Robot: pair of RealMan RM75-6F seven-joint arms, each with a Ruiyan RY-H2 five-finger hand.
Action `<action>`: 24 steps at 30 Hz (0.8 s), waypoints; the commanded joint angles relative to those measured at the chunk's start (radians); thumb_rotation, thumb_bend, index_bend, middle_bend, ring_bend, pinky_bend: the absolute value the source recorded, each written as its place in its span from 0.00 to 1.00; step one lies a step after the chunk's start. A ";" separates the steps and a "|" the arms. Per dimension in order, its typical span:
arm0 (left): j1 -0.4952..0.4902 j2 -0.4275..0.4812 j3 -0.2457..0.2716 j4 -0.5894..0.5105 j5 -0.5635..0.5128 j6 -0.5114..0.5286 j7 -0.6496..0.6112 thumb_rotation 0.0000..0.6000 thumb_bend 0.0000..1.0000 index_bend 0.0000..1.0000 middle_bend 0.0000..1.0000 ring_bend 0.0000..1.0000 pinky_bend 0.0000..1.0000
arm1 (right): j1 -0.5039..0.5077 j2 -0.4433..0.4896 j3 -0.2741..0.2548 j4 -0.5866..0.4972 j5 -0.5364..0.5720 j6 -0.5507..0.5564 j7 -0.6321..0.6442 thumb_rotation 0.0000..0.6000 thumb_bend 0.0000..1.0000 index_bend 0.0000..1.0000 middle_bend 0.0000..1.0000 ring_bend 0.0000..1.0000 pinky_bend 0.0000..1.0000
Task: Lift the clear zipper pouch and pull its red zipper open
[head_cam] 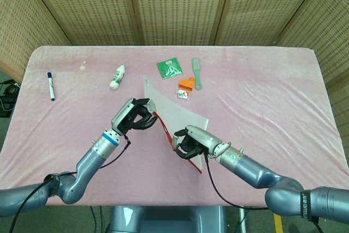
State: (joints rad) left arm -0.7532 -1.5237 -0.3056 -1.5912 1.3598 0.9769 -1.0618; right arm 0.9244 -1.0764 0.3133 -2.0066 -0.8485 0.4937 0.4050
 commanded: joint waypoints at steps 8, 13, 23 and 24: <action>0.004 0.011 -0.013 -0.004 -0.003 0.003 -0.021 1.00 0.68 0.84 0.94 0.81 0.98 | 0.006 0.013 -0.013 0.001 0.004 -0.014 -0.006 1.00 0.78 0.83 1.00 0.97 1.00; 0.002 0.023 -0.026 -0.010 -0.012 0.000 -0.023 1.00 0.68 0.84 0.94 0.81 0.98 | 0.011 0.021 -0.015 0.002 0.004 -0.019 -0.010 1.00 0.79 0.83 1.00 0.97 1.00; -0.003 0.046 -0.051 -0.031 -0.035 -0.008 -0.006 1.00 0.68 0.84 0.94 0.81 0.98 | 0.013 0.026 -0.026 0.012 0.006 -0.033 -0.008 1.00 0.79 0.83 1.00 0.97 1.00; -0.003 0.047 -0.053 -0.032 -0.038 -0.009 -0.005 1.00 0.68 0.84 0.94 0.81 0.98 | 0.013 0.027 -0.027 0.013 0.005 -0.035 -0.008 1.00 0.79 0.83 1.00 0.97 1.00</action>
State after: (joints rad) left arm -0.7560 -1.4778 -0.3577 -1.6224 1.3236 0.9687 -1.0672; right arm 0.9373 -1.0499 0.2866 -1.9942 -0.8426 0.4594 0.3972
